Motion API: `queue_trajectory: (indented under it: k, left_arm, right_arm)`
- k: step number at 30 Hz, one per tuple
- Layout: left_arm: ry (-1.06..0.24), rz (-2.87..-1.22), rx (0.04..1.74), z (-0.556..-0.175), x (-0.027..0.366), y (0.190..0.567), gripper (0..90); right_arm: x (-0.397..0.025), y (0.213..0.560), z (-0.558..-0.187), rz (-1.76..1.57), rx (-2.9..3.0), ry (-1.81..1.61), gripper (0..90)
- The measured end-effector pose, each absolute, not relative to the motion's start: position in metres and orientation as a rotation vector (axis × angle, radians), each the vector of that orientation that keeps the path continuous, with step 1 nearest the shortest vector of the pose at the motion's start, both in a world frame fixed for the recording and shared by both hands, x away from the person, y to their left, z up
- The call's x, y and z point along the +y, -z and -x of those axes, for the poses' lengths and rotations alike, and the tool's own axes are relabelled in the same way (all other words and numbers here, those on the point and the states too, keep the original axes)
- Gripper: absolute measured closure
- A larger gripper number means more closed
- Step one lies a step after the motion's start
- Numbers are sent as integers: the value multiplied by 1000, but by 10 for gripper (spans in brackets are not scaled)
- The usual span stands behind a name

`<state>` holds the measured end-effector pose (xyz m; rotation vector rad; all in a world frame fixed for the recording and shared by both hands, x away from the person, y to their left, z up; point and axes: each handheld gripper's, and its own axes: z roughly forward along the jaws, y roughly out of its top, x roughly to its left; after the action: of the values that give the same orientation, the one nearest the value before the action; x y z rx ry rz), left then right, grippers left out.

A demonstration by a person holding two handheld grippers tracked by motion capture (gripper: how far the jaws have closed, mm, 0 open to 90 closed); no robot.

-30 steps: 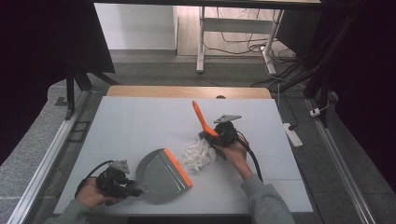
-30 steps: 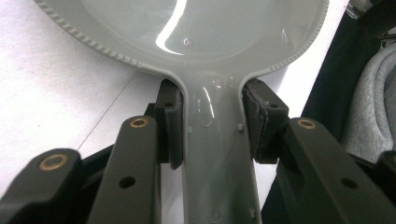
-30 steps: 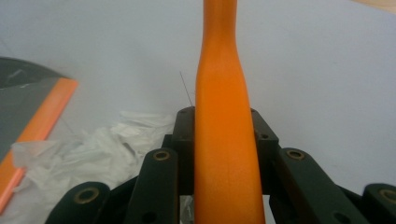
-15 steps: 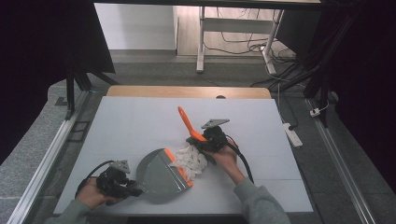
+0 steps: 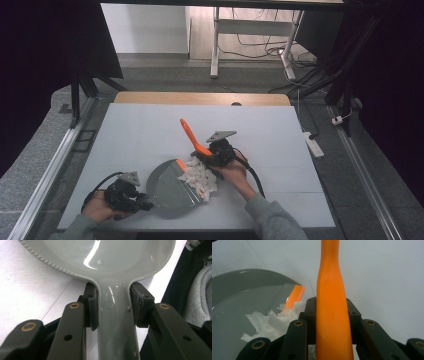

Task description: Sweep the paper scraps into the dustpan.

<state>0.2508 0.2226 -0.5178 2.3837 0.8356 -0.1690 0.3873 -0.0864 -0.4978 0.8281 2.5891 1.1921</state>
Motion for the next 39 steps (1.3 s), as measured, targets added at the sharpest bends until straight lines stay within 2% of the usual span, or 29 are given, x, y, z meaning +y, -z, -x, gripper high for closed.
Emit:
queue_trajectory:
  k: [16,31,35,39]
  left_arm:
    - [168,-2383,837,-251,222,518,615]
    - [171,-2382,838,-251,221,518,615]
    - [170,-2380,839,-250,222,517,615]
    - [170,-2381,837,-250,222,517,615]
  right_arm:
    - [-71,498,-377,-781,2619,-1205,704]
    - [-48,490,-355,-596,2680,-1256,704]
    - [-52,484,-355,-591,2646,-1285,704]
    - [-74,472,-366,-681,2551,-1331,703]
